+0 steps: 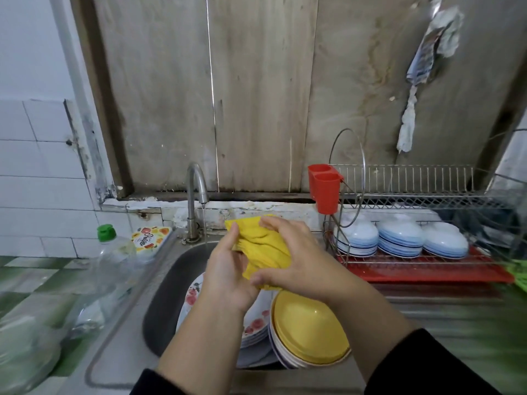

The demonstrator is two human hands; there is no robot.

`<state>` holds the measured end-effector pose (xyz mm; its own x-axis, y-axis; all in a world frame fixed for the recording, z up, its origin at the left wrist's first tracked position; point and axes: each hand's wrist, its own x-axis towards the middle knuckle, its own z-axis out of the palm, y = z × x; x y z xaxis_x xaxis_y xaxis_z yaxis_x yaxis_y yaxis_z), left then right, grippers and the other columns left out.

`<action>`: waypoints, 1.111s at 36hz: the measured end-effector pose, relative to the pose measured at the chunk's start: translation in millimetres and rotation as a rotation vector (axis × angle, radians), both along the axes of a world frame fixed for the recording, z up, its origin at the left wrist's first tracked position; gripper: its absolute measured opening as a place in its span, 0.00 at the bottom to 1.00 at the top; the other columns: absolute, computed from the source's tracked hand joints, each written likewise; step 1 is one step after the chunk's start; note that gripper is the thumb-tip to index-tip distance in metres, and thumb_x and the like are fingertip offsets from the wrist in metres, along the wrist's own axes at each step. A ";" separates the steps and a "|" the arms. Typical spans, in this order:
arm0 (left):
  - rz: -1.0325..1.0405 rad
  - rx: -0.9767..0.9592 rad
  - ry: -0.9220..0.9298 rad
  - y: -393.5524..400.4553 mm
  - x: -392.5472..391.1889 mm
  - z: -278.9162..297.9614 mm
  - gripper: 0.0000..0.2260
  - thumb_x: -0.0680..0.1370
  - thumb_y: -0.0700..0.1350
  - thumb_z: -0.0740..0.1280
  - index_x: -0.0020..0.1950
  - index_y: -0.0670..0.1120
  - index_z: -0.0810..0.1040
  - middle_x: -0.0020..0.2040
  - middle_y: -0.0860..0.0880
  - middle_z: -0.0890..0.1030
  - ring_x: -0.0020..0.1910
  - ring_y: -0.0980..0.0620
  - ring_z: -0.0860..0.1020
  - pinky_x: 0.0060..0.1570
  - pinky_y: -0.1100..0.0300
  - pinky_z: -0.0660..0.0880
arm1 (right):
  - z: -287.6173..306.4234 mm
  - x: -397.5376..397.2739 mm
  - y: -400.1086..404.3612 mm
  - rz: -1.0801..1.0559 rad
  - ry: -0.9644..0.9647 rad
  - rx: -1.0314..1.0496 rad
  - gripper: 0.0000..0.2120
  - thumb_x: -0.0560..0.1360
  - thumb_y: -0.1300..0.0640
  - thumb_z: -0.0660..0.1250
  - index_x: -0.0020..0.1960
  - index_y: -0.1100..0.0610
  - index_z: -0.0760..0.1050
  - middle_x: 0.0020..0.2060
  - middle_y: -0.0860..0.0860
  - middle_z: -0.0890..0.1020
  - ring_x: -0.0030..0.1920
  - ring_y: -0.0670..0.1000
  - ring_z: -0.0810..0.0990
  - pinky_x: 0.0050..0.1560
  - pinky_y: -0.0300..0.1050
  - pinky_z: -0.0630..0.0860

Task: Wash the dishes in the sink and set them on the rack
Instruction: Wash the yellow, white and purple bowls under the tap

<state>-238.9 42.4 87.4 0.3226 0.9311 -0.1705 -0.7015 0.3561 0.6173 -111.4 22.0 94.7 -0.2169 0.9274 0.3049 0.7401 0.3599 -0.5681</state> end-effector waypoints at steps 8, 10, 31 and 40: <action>0.054 -0.032 0.013 4.7 -13.5 -0.1 0.17 0.81 0.48 0.57 0.65 0.40 0.74 0.58 0.38 0.80 0.52 0.42 0.79 0.46 0.49 0.75 | 4.4 13.7 -14.9 0.015 0.224 -0.155 0.50 0.60 0.31 0.65 0.76 0.43 0.47 0.75 0.41 0.54 0.73 0.40 0.54 0.72 0.42 0.57; 0.065 -0.031 -0.009 5.1 -16.9 -1.9 0.17 0.81 0.47 0.56 0.66 0.40 0.74 0.54 0.39 0.81 0.47 0.44 0.81 0.43 0.52 0.77 | 3.9 19.6 -21.0 0.003 0.227 -0.204 0.51 0.59 0.38 0.70 0.77 0.45 0.49 0.74 0.40 0.55 0.71 0.38 0.55 0.69 0.35 0.60; -0.348 0.023 0.161 -11.9 19.7 -16.8 0.15 0.82 0.49 0.57 0.62 0.44 0.77 0.55 0.41 0.82 0.50 0.43 0.82 0.41 0.49 0.81 | 15.5 85.6 -78.3 -0.219 -0.157 -0.020 0.51 0.59 0.51 0.82 0.74 0.45 0.56 0.66 0.39 0.61 0.65 0.35 0.59 0.66 0.31 0.59; -0.398 0.096 0.335 -15.3 102.8 15.0 0.15 0.82 0.47 0.59 0.63 0.40 0.74 0.57 0.40 0.80 0.43 0.44 0.80 0.39 0.52 0.75 | 34.4 154.6 -110.8 -0.459 -0.376 0.196 0.53 0.54 0.49 0.83 0.72 0.49 0.59 0.62 0.38 0.58 0.63 0.35 0.53 0.64 0.27 0.49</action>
<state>-136.1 27.2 102.4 0.5966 0.7644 -0.2447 -0.2820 0.4851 0.8277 43.2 -88.8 129.1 0.0647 0.8859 0.4593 0.9806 0.0291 -0.1941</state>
